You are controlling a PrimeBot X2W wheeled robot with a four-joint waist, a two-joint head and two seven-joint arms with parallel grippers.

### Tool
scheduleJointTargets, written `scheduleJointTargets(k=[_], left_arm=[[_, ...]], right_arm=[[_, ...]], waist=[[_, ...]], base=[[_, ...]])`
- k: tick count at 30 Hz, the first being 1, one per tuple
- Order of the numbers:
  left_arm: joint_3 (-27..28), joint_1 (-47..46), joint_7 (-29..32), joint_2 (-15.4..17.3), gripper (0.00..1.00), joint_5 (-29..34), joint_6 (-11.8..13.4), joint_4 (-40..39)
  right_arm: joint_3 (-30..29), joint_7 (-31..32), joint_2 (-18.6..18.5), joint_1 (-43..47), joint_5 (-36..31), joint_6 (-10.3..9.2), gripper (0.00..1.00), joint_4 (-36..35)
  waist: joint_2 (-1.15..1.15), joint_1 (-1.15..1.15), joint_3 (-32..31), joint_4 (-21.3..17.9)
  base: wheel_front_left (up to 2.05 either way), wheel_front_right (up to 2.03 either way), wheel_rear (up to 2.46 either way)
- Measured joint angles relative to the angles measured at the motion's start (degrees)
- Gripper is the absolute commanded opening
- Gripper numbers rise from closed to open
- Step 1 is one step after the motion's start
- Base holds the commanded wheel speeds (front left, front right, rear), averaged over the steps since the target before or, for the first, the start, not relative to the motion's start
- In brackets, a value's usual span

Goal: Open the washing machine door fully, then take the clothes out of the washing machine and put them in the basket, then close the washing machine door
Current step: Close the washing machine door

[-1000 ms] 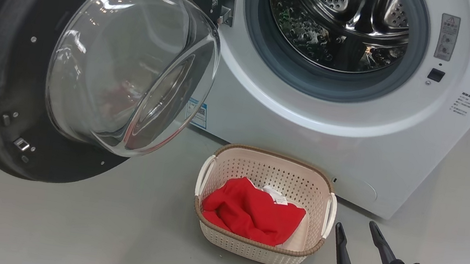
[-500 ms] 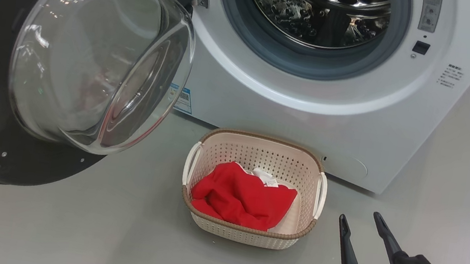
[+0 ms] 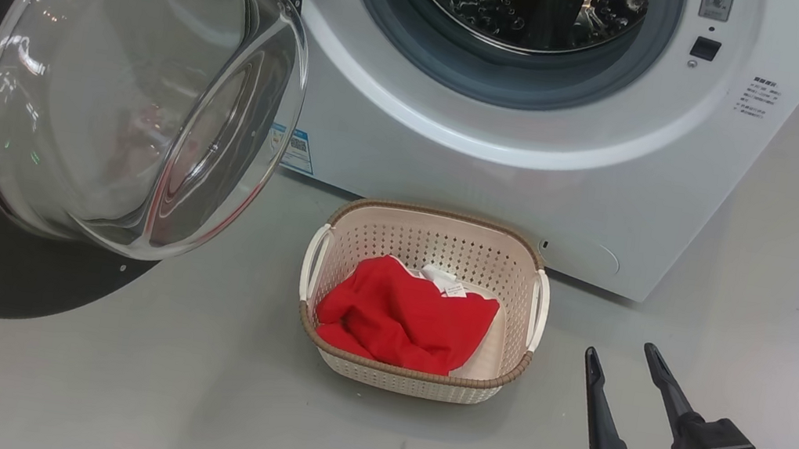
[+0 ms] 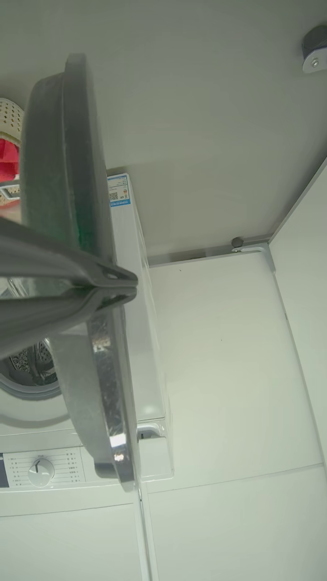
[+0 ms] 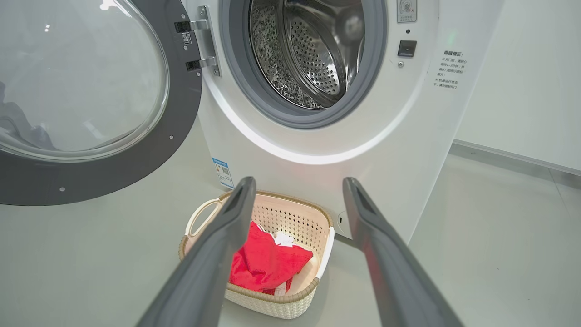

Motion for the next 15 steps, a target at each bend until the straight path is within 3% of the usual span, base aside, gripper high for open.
scheduleJointTargets(k=[15], left_arm=[[-1.54,-1.52,9.58,0.42,0.00,-5.79,-4.61,3.20]], right_arm=[[-0.79,0.00,-0.04,-0.79,-0.10,-0.02,1.00,-0.18]], waist=[[0.00,0.00,0.86,0.69]], base=[[0.00,0.00,0.00]])
